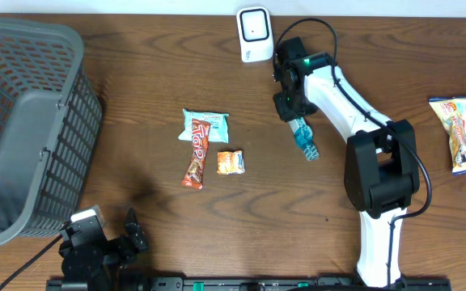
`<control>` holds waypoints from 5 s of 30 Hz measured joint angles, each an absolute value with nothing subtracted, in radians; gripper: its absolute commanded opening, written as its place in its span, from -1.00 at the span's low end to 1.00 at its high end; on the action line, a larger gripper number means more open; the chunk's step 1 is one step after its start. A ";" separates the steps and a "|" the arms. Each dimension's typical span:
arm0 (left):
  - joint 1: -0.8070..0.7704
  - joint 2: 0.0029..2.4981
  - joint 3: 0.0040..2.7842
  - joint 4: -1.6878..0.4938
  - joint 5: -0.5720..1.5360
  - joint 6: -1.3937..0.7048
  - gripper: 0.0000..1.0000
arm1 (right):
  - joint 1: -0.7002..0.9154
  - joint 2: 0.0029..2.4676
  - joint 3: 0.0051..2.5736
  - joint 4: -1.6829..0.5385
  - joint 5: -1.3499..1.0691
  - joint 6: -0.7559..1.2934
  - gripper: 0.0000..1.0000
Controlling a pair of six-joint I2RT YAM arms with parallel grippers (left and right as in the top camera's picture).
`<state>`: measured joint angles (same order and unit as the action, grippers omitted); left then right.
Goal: Scan the item barcode
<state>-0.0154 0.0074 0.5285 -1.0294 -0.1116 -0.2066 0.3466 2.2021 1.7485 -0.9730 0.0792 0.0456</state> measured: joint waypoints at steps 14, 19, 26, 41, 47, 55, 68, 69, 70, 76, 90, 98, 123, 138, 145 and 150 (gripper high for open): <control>-0.015 0.007 0.529 -1.029 -0.111 -0.207 0.98 | 0.347 2.201 1.696 -0.920 0.078 0.043 -0.31; -0.015 0.007 0.529 -1.029 -0.112 -0.207 0.98 | 0.346 2.202 1.691 -0.926 0.072 0.045 -0.07; -0.015 0.007 0.529 -1.029 -0.111 -0.207 0.97 | 0.346 2.202 1.690 -0.927 0.052 0.045 -0.05; -0.015 0.007 0.529 -1.029 -0.111 -0.207 0.98 | 0.344 2.202 1.690 -0.899 0.048 0.045 -0.14; -0.015 0.007 0.529 -1.029 -0.111 -0.207 0.97 | 0.330 2.202 1.690 -0.856 0.046 0.044 -0.45; -0.015 0.007 0.529 -1.029 -0.112 -0.207 0.98 | 0.327 2.201 1.690 -0.858 0.039 0.045 -0.97; -0.015 0.007 0.529 -1.029 -0.112 -0.207 0.98 | 0.320 2.160 1.686 -0.918 -0.195 0.017 -0.98; -0.015 0.007 0.529 -1.029 -0.112 -0.207 0.98 | 0.316 2.151 1.686 -0.926 -0.221 0.012 -0.98; -0.015 0.007 0.529 -1.029 -0.112 -0.207 0.98 | 0.309 2.138 1.686 -0.935 -0.260 0.002 -0.98; -0.015 0.007 0.529 -1.029 -0.112 -0.207 0.98 | 0.235 2.089 1.686 -0.953 -0.547 -0.060 -0.97; -0.015 0.007 0.529 -1.029 -0.112 -0.207 0.98 | 0.268 2.088 1.686 -0.894 -0.417 -0.088 -0.98; -0.015 0.007 0.529 -1.029 -0.112 -0.207 0.97 | 0.369 2.094 1.686 -0.890 -0.165 -0.060 -0.85; -0.015 0.007 0.529 -1.029 -0.112 -0.207 0.98 | 0.398 2.136 1.657 -0.846 -0.025 -0.006 -0.13; -0.015 0.007 0.529 -1.029 -0.112 -0.207 0.98 | 0.398 2.136 1.642 -0.916 0.030 0.080 -0.46; -0.015 0.007 0.529 -1.029 -0.111 -0.207 0.98 | 0.398 2.136 1.640 -0.916 0.037 0.130 -0.83; -0.015 0.007 0.529 -1.029 -0.112 -0.207 0.98 | 0.398 2.107 1.594 -0.855 0.038 0.146 -0.98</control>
<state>-0.0154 0.0074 0.5285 -1.0294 -0.1116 -0.2066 0.3985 2.1075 1.5944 -0.8555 0.0383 0.1463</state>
